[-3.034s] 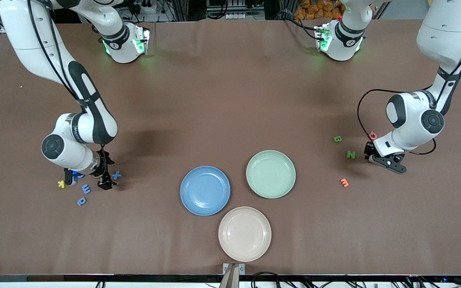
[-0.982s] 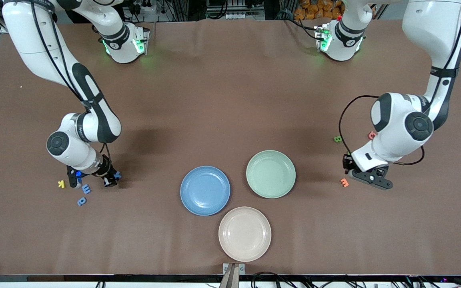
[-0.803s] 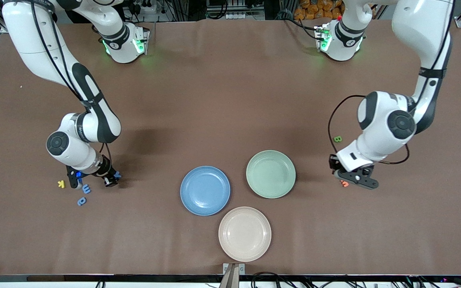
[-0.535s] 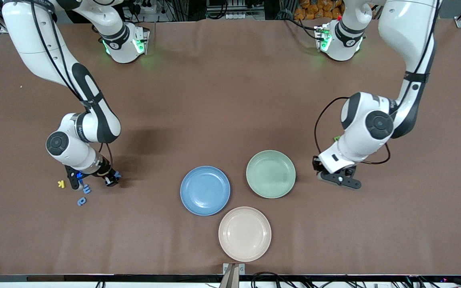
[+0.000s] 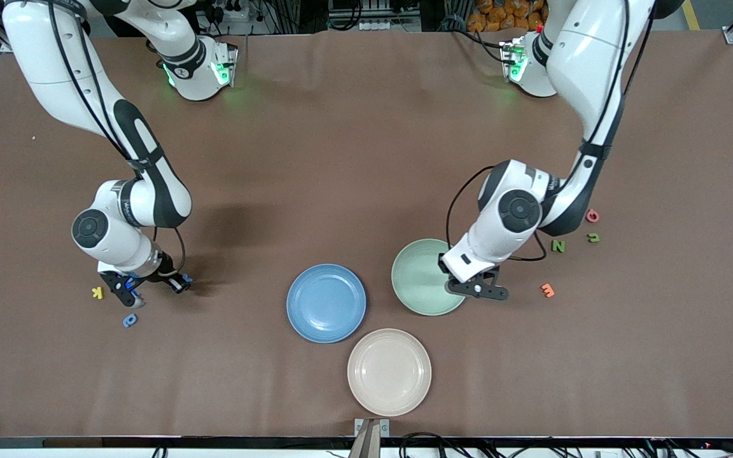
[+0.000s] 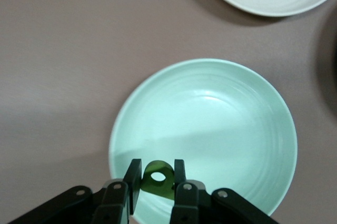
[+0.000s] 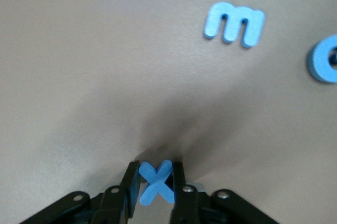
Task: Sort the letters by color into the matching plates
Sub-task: 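Release the d into the green plate while the right gripper carries the x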
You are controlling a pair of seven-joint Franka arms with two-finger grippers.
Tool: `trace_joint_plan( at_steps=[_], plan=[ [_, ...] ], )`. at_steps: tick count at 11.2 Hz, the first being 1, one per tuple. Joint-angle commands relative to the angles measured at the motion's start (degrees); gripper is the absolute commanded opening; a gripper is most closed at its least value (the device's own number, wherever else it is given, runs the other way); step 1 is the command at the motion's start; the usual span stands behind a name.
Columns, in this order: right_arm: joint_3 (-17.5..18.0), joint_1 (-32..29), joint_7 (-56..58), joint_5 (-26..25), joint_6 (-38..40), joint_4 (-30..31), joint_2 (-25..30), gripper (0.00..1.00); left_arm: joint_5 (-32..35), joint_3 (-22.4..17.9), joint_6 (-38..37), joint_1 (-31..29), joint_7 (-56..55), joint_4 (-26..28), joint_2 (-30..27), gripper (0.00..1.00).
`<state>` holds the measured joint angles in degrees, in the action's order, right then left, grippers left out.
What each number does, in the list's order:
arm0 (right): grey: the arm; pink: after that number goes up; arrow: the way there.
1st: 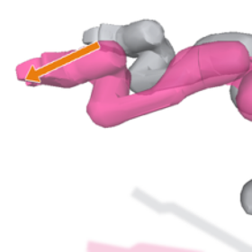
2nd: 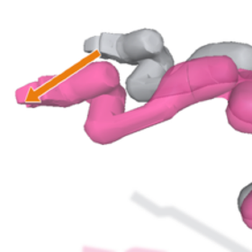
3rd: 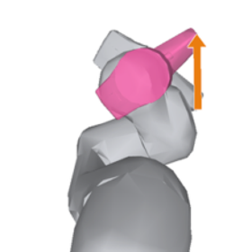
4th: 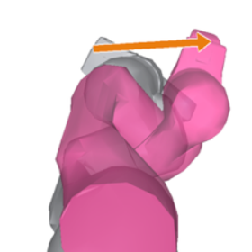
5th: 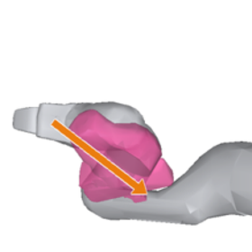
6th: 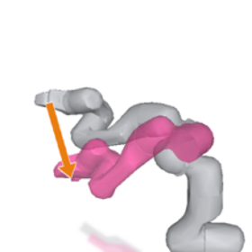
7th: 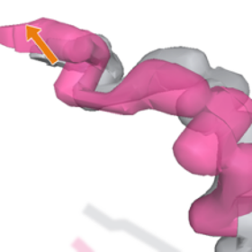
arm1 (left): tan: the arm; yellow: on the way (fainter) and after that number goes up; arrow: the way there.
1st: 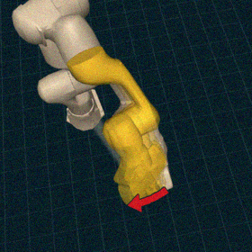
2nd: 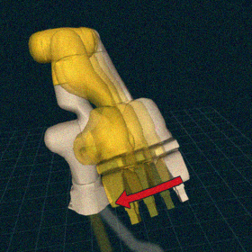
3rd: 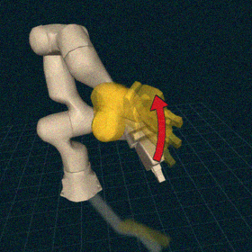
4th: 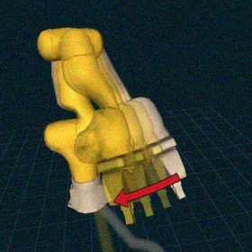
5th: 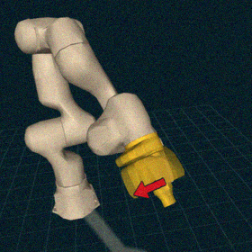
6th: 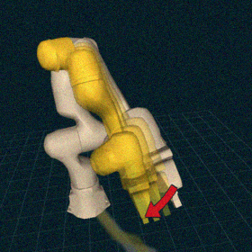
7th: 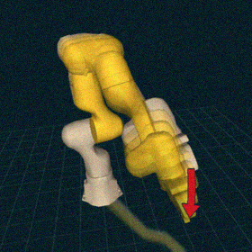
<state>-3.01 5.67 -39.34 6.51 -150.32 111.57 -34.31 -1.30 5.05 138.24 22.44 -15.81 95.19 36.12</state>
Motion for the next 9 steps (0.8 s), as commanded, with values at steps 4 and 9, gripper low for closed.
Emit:
trace_joint_plan(
  at_steps=[4, 9],
  plan=[
    [0.1, 0.7, 6.9, -0.3, 0.4, -2.2, -0.8, 0.26, -0.5, -0.7, -1.0, 3.9, -6.6, -3.9, 4.0, 0.00],
    [0.4, 4.2, 6.9, -0.1, 11.2, -11.3, -0.8, 0.26, -0.5, -0.8, -1.5, 3.1, -6.5, -3.2, 2.0, 1.00]
  ],
)
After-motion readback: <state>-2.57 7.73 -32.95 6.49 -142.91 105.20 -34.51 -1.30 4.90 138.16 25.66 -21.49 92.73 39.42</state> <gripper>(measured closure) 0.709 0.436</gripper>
